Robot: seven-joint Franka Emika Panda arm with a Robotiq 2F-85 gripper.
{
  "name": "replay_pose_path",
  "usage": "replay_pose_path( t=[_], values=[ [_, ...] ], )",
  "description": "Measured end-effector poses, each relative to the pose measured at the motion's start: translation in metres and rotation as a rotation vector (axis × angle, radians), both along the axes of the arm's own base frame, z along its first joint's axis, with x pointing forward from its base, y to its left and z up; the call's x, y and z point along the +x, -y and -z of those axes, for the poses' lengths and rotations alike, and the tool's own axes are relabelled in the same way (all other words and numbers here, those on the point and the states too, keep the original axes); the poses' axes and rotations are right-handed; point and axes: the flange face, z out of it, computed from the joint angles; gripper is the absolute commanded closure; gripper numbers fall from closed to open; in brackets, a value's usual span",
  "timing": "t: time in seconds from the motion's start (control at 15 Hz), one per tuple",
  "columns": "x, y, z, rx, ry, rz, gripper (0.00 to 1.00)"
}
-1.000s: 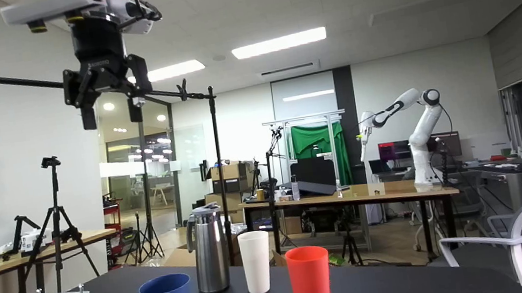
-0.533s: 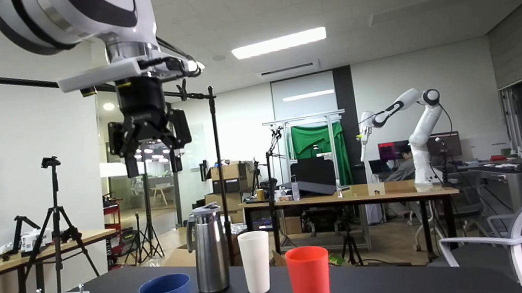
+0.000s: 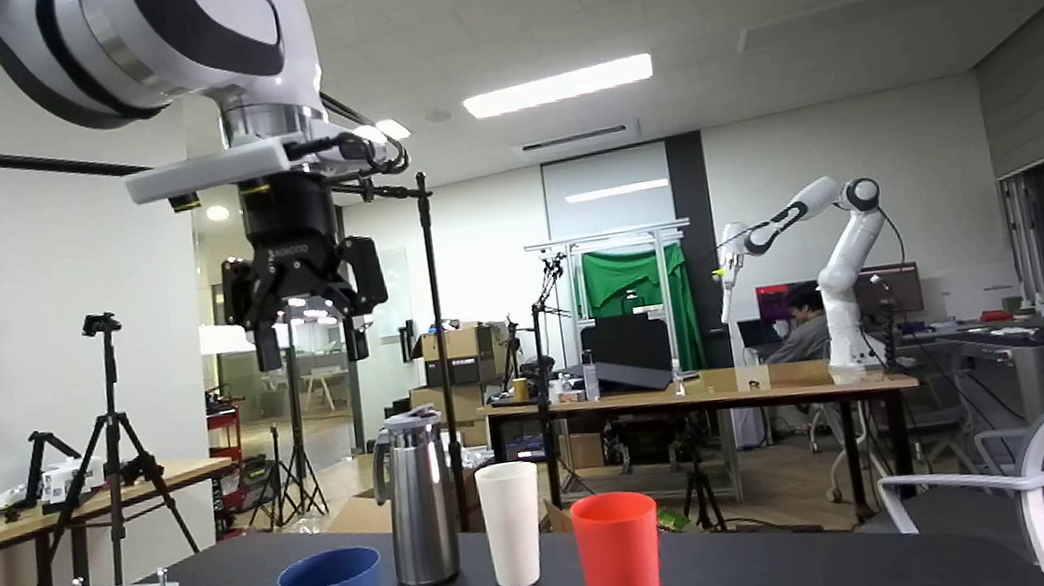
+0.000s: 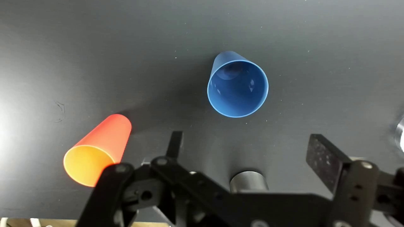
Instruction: Put the blue cup inside the pink cup, put the white cup inside the blue cup
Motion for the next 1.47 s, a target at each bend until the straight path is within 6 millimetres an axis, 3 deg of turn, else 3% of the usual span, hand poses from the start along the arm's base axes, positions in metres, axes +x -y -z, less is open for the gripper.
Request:
replay_pose_path(
  t=[0.2,0.73,1.07,1.47],
  values=[
    [0.001,0.005,0.015,-0.002,-0.002,0.009,0.00],
    [-0.006,0.035,0.088,-0.049,0.005,0.030,0.00],
    [-0.012,0.037,0.122,-0.056,-0.005,0.022,0.00],
    [-0.002,0.037,0.155,-0.065,0.024,0.028,0.00]
  ],
)
